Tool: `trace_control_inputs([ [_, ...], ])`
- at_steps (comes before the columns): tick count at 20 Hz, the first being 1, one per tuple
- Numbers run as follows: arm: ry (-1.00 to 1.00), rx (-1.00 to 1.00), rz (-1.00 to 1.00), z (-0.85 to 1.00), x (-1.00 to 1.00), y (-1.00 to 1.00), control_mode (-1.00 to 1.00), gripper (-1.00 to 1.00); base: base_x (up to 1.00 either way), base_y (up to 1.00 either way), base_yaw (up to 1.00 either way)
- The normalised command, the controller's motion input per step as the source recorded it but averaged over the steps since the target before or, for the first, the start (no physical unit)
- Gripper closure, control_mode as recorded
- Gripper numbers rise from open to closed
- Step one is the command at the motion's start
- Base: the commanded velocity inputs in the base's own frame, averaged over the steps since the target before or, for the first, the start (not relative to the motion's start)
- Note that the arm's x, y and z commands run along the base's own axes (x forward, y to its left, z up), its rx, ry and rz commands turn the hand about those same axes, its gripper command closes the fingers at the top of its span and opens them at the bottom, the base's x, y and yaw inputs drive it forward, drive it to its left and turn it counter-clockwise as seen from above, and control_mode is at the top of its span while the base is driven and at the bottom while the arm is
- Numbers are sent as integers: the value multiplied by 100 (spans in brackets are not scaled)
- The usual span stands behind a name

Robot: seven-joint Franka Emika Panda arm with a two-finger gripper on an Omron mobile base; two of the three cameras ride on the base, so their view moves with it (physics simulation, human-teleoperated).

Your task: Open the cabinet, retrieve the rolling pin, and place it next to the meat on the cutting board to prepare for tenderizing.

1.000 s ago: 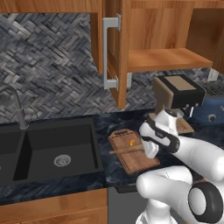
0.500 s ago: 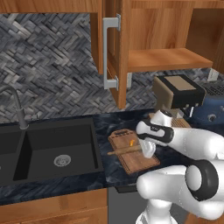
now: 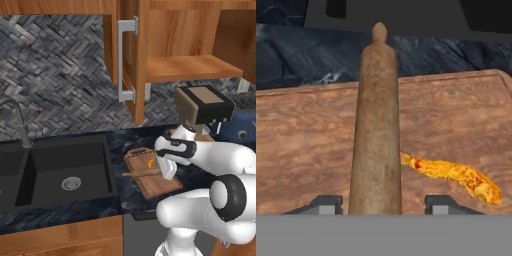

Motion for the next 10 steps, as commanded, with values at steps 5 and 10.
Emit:
trace_control_inputs([
  [5, -8, 5, 0, 14, -29, -5, -100, -100, 0, 0, 0],
  [10, -3, 8, -5, 42, -29, -17, -100, -100, 0, 0, 0],
])
